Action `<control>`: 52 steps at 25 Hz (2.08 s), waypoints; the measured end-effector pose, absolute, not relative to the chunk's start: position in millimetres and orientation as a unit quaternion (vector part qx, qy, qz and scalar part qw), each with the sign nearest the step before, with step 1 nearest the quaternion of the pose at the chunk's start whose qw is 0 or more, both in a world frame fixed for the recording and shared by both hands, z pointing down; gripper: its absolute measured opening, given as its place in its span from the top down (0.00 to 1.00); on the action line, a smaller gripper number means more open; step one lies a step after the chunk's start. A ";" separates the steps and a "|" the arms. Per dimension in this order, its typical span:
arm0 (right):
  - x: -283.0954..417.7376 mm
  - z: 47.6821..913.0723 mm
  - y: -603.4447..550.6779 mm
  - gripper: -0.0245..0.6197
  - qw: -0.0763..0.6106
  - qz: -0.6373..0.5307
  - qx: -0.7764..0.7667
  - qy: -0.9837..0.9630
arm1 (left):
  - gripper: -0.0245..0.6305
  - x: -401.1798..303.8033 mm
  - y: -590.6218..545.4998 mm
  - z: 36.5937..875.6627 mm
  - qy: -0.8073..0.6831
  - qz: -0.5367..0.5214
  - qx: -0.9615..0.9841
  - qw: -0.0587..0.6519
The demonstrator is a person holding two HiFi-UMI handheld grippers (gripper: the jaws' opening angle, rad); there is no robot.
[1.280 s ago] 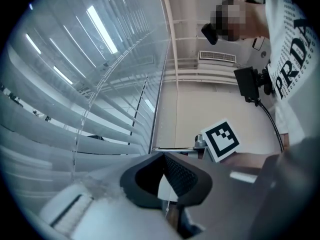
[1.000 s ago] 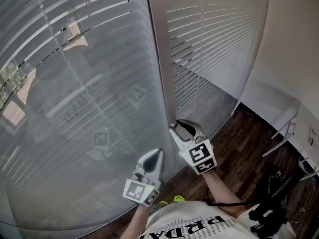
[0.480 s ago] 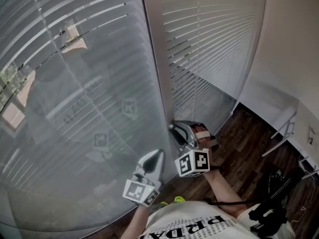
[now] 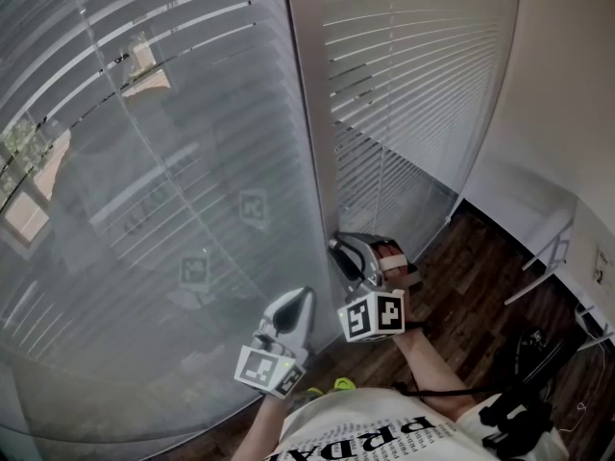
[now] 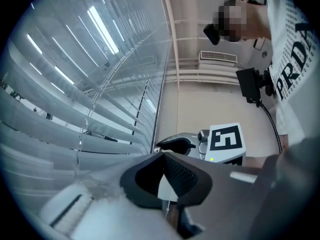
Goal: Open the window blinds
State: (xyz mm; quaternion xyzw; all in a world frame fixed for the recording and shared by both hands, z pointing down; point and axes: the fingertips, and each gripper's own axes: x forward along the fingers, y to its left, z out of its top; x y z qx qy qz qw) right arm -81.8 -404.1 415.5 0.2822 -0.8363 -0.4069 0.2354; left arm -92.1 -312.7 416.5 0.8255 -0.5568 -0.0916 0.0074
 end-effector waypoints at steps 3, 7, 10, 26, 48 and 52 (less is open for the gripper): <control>-81.8 414.9 -404.7 0.76 0.228 -0.391 0.284 -0.845 | 0.97 -92.2 -312.7 417.2 -0.558 -0.091 0.825 0.008; -81.5 414.1 -404.9 0.76 0.219 -0.371 0.285 -0.856 | 0.98 -92.2 -312.3 417.2 -0.558 -0.090 0.825 0.008; -81.1 413.9 -404.7 0.76 0.212 -0.358 0.288 -0.863 | 0.98 -91.6 -311.3 417.1 -0.557 -0.089 0.826 0.007; -79.2 414.2 -408.4 0.76 0.168 -0.271 0.295 -0.900 | 0.98 -89.7 -309.4 416.2 -0.554 -0.088 0.828 0.008; -72.1 410.9 -414.8 0.76 0.037 -0.033 0.280 -0.959 | 0.98 -82.6 -308.6 420.2 -0.544 -0.082 0.835 0.011; -71.2 409.8 -415.2 0.76 0.012 0.000 0.279 -0.960 | 0.98 -81.8 -308.6 419.8 -0.544 -0.080 0.835 0.014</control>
